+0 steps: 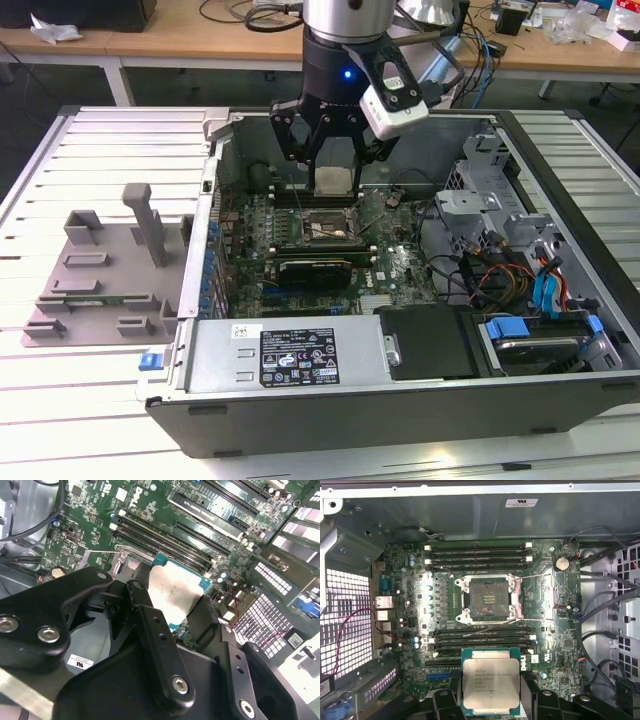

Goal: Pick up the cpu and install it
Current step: 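Pick up the cpu and move it towards the insertion slot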

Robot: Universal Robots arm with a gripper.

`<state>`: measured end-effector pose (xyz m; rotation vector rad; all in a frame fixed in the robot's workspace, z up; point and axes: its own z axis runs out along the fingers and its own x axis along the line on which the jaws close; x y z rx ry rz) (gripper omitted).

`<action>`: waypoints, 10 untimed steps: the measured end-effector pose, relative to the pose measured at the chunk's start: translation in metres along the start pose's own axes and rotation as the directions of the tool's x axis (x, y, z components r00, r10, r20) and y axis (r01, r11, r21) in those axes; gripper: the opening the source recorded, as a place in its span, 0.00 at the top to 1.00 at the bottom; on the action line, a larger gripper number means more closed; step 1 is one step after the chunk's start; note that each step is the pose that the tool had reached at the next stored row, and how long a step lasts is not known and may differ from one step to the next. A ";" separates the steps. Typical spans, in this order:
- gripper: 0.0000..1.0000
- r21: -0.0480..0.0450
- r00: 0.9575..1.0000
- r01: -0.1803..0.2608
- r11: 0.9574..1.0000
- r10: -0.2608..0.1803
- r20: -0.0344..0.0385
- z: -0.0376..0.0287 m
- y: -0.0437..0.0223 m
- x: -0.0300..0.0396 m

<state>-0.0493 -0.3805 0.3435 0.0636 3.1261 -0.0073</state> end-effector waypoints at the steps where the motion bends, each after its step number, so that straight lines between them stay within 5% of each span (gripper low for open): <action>1: 0.45 0.000 1.000 0.000 1.000 0.000 0.000 0.0010 0.0004 0.0001; 10: 0.45 0.000 1.000 0.002 1.000 -0.002 0.001 0.0164 0.0060 0.0005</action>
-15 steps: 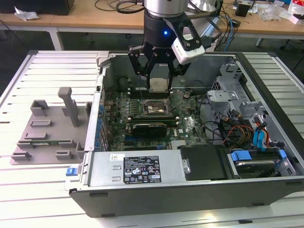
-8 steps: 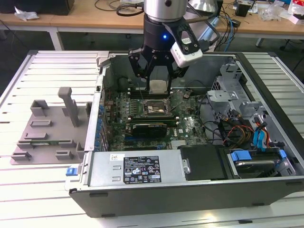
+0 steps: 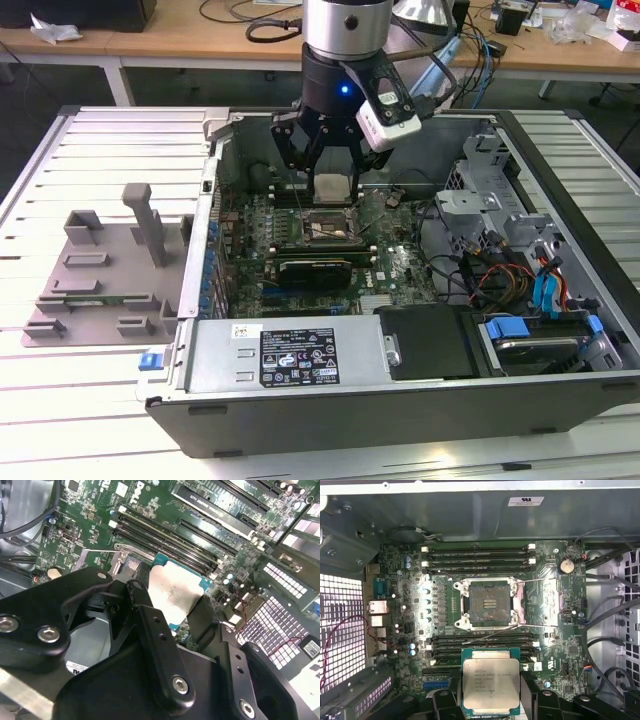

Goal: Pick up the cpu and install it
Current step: 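Pick up the cpu and move it towards the insertion slot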

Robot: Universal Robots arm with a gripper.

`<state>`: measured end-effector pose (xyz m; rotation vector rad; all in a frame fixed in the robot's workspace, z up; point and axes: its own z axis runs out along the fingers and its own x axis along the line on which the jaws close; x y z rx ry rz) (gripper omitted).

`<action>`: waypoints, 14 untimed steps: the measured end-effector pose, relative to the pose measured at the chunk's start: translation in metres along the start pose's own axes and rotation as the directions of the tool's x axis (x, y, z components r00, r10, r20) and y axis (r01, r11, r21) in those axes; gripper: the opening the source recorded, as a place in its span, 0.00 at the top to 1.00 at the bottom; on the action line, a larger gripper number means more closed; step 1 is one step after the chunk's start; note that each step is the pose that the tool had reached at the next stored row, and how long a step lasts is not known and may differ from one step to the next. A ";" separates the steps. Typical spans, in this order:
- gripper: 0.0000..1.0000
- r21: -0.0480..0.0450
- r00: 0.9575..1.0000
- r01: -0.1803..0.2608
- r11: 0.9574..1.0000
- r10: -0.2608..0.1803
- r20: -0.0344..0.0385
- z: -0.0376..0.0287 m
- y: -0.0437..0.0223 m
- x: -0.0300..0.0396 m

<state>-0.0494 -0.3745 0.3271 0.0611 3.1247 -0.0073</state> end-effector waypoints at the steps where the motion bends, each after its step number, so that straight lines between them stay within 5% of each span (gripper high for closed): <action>1: 0.45 0.000 1.000 0.000 1.000 0.000 0.000 0.0010 0.0002 0.0000; 8: 0.45 0.000 1.000 0.001 1.000 -0.001 0.000 0.0102 0.0013 0.0003; 14: 0.45 0.000 1.000 0.002 1.000 -0.002 0.000 0.0166 0.0091 0.0007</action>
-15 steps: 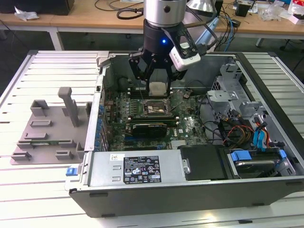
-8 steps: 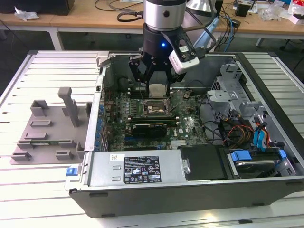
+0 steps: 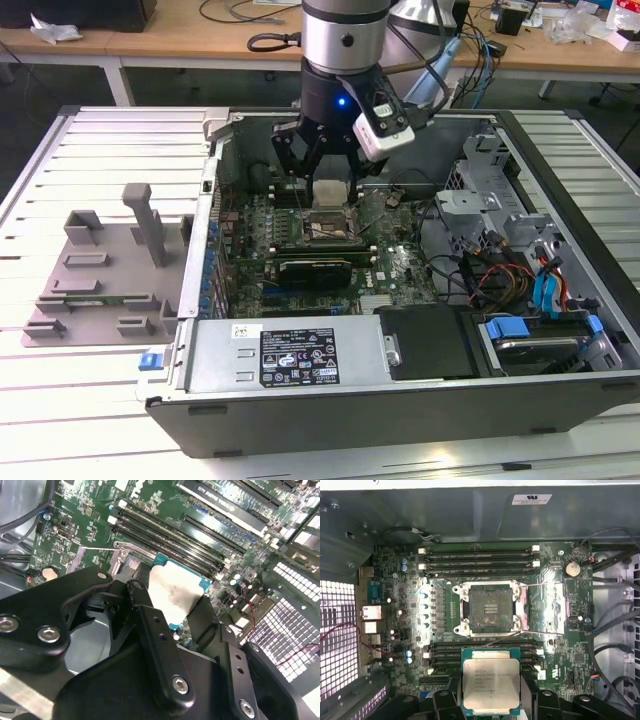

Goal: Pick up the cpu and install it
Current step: 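Pick up the cpu and move it towards the insertion slot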

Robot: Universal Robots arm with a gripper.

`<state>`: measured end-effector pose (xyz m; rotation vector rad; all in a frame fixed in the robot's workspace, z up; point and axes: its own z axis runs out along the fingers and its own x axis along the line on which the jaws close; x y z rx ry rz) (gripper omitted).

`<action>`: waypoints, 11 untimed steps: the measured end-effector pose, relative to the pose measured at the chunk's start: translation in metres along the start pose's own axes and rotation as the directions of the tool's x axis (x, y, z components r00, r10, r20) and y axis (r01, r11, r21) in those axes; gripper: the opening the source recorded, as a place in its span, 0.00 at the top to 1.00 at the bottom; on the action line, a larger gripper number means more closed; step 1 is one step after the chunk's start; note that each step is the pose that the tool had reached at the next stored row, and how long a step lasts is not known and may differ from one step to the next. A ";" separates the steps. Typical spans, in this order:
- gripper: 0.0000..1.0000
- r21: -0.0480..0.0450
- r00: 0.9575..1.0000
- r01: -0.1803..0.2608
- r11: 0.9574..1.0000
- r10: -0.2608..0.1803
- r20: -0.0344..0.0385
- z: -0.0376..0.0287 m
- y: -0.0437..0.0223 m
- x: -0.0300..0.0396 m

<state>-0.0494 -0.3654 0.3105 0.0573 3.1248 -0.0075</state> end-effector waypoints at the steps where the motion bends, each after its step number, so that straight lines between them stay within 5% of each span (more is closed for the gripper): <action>1: 0.45 0.000 1.000 0.000 1.000 0.000 0.000 0.0007 0.0016 0.0001; 11: 0.45 0.000 1.000 0.006 1.000 -0.006 0.000 0.0102 0.0326 0.0013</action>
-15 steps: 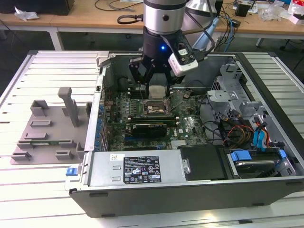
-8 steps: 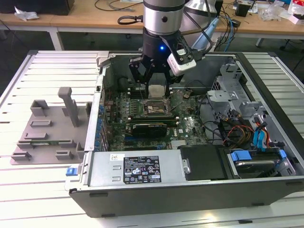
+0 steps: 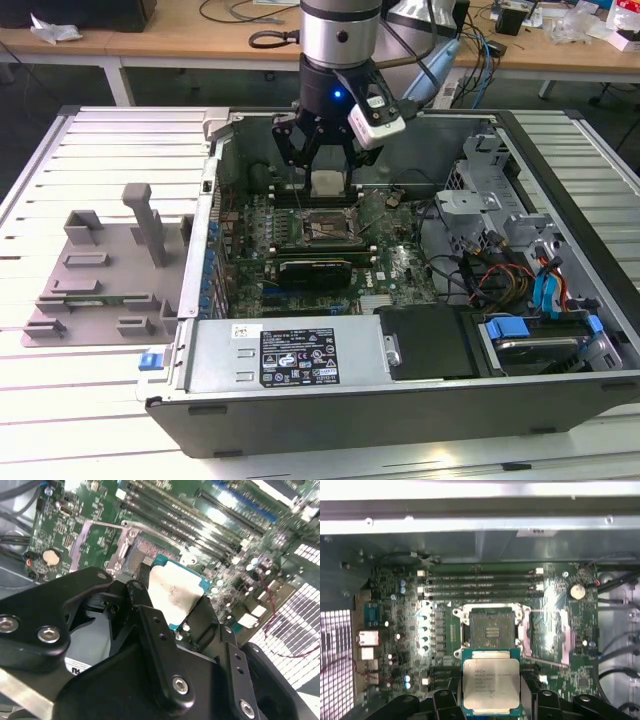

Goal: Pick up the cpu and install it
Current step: 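Pick up the cpu and move it towards the insertion slot, then place the cpu into insertion slot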

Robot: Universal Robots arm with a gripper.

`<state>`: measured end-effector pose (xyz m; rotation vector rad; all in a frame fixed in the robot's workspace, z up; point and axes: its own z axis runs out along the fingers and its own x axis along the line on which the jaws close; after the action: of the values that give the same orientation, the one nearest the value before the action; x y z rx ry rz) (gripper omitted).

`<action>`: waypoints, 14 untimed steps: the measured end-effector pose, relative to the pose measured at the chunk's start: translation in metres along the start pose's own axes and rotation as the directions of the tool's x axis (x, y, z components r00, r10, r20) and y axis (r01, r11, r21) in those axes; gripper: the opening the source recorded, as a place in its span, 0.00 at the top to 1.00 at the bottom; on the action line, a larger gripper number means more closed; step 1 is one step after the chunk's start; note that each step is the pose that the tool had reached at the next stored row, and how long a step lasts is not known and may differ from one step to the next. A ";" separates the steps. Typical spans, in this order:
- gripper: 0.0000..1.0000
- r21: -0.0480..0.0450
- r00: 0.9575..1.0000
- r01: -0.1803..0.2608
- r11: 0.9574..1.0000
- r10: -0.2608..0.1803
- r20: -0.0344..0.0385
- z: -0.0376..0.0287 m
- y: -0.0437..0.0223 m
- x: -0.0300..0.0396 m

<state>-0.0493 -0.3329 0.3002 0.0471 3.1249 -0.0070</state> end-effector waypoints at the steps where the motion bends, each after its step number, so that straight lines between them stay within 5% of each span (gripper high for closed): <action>1: 0.45 0.000 1.000 0.001 1.000 -0.001 0.000 0.0009 0.0017 0.0001; 6: 0.45 0.000 1.000 0.021 1.000 -0.021 0.001 0.0118 0.0066 0.0003; 14: 0.45 0.000 1.000 0.021 1.000 -0.021 0.001 0.0122 0.0066 0.0004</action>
<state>-0.0493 -0.3263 0.2879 0.0147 3.1239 -0.0068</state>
